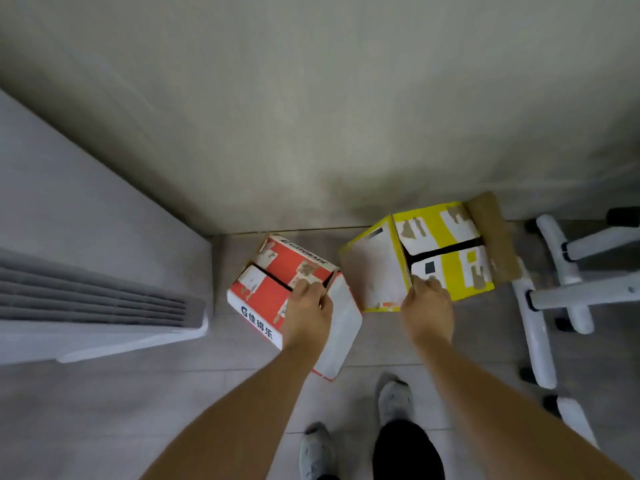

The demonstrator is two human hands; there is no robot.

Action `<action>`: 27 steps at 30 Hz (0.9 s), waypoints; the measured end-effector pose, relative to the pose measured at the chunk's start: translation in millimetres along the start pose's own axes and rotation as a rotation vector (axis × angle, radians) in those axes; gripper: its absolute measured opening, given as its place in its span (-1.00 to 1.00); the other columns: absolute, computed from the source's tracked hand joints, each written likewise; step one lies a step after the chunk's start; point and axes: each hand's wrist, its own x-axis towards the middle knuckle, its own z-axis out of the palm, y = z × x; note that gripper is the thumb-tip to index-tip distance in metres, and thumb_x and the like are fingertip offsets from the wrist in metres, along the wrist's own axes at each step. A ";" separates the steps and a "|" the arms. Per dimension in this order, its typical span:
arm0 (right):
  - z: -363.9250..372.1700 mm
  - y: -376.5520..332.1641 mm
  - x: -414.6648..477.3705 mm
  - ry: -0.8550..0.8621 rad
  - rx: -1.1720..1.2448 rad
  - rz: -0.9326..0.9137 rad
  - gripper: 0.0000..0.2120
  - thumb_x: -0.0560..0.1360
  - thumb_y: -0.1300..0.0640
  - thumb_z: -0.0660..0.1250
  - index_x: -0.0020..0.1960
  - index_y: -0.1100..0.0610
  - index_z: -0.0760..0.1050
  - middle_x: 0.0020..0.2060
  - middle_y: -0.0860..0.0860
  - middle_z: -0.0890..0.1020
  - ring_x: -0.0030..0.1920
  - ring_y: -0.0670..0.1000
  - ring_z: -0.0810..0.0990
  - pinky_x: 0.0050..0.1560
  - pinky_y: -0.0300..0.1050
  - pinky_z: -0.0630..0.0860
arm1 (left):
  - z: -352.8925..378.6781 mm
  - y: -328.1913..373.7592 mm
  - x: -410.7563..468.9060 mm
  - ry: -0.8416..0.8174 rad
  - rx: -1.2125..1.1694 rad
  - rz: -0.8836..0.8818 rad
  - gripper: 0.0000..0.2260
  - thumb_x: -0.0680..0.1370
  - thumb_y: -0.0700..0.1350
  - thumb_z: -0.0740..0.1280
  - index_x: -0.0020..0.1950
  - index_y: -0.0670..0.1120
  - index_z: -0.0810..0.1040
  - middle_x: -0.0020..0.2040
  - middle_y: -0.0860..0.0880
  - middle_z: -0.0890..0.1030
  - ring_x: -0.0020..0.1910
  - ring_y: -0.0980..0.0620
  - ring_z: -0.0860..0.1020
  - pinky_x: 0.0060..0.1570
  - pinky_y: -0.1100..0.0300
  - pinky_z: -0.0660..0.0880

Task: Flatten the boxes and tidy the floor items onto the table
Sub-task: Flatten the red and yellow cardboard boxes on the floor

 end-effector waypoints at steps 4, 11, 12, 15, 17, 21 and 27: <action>44.9 3.3 17.6 -0.254 -0.002 -0.105 -0.70 0.57 0.29 0.19 0.24 0.23 0.56 0.20 0.27 0.55 0.36 0.28 0.43 0.20 0.11 0.45 | 48.4 -6.7 6.2 -0.081 0.014 -0.034 -0.89 0.57 -0.22 0.31 -0.11 -0.18 0.62 -0.08 -0.04 0.53 -0.10 -0.07 0.54 -0.08 0.02 0.55; 54.6 7.0 25.0 -0.506 -0.216 -0.284 -0.65 0.63 0.04 0.16 0.38 0.08 0.43 0.20 0.08 0.52 0.24 0.15 0.46 0.16 0.06 0.47 | 52.6 -20.6 -2.0 -0.287 0.073 -0.060 -0.76 0.65 -0.01 0.24 0.14 0.00 0.69 0.12 0.04 0.60 0.08 0.00 0.57 0.08 0.16 0.52; 51.2 4.5 25.5 -0.496 -0.254 -0.311 -0.64 0.62 0.00 0.18 0.37 0.08 0.43 0.19 0.08 0.53 0.25 0.15 0.47 0.17 0.06 0.46 | 48.1 -22.7 -4.1 -0.306 0.092 -0.061 -0.74 0.66 0.01 0.22 0.13 0.00 0.69 0.11 0.04 0.61 0.09 0.01 0.57 0.08 0.17 0.50; 49.8 -7.9 25.5 -0.371 -0.233 -0.423 -0.70 0.58 0.01 0.26 0.25 0.11 0.52 0.08 0.08 0.59 0.16 0.17 0.52 0.15 0.10 0.48 | 42.2 -28.1 -10.7 -0.264 0.142 -0.118 -0.71 0.69 0.00 0.15 0.14 -0.02 0.65 0.11 0.05 0.62 0.13 0.02 0.56 0.16 0.12 0.49; 55.5 -21.2 26.5 -0.276 -0.141 -0.520 -0.76 0.55 0.07 0.30 0.19 0.11 0.55 0.03 0.06 0.60 0.07 0.15 0.55 0.08 0.09 0.50 | 44.6 -35.0 -11.2 -0.143 0.136 -0.215 -0.76 0.67 -0.01 0.17 0.17 0.02 0.61 0.15 0.08 0.60 0.17 0.03 0.53 0.21 0.08 0.48; 77.4 -48.4 19.7 -0.199 -0.050 -0.759 -0.84 0.52 0.14 0.30 0.05 0.15 0.59 -0.03 0.08 0.58 -0.02 0.13 0.53 -0.04 0.03 0.53 | 63.4 -55.4 -11.7 -0.071 0.161 -0.442 -0.66 0.61 0.06 0.25 0.36 0.02 0.39 0.30 0.02 0.47 0.28 -0.06 0.41 0.29 -0.04 0.43; 123.0 -48.7 -5.6 -0.513 -0.302 -0.625 -0.53 0.50 0.03 0.38 0.37 0.05 0.38 0.32 0.13 0.44 0.31 0.19 0.42 0.27 0.12 0.42 | 99.8 -68.6 -11.6 -0.025 -0.026 -0.880 -0.01 0.43 0.36 0.36 0.57 -0.03 -0.16 0.57 -0.14 -0.03 0.53 -0.23 0.05 0.42 -0.20 0.26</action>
